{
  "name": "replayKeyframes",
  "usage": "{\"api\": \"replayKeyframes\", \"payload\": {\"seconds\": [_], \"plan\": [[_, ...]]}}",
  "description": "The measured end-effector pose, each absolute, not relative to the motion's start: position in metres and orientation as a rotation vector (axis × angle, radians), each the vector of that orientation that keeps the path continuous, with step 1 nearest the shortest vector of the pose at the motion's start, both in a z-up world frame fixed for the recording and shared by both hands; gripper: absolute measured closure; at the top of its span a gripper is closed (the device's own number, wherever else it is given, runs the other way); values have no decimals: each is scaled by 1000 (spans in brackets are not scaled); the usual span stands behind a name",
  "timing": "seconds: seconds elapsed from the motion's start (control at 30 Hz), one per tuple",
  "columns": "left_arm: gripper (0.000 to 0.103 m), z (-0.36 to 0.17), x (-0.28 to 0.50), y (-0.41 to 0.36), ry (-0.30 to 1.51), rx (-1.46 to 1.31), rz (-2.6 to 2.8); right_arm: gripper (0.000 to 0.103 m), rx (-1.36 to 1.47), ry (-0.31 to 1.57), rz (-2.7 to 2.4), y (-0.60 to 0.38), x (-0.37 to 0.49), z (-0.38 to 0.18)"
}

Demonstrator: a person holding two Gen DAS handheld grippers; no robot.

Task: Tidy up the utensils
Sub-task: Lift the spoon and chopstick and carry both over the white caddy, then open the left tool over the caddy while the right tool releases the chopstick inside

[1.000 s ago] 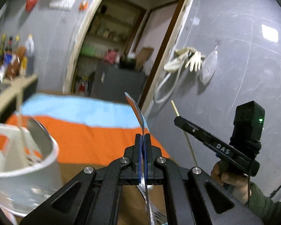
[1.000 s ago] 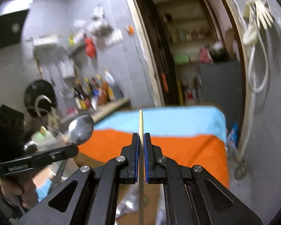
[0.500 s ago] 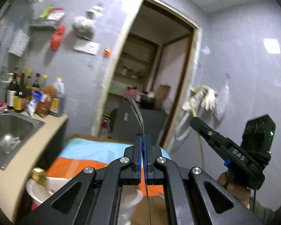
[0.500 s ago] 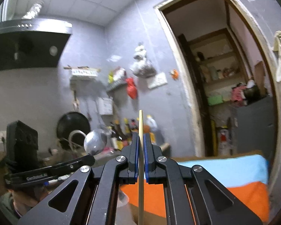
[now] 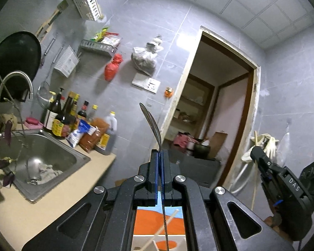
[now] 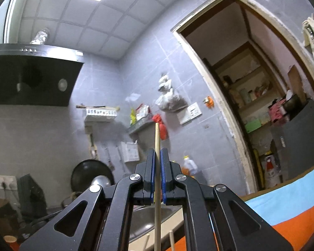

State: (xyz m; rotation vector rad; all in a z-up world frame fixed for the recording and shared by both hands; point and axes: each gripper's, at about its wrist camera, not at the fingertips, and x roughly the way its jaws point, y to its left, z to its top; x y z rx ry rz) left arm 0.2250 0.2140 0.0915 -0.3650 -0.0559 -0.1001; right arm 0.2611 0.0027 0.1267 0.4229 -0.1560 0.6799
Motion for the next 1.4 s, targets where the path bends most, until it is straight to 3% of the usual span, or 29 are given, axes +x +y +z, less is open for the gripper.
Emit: {"api": "replayKeyframes", "payload": {"seconds": [0.37, 1.4], "plan": [[103, 61, 223, 215, -161, -389, -1, 100, 462, -174, 526, 0, 272, 103], [103, 35, 219, 196, -78, -352, -22, 99, 304, -153, 508, 25, 262, 81]]}}
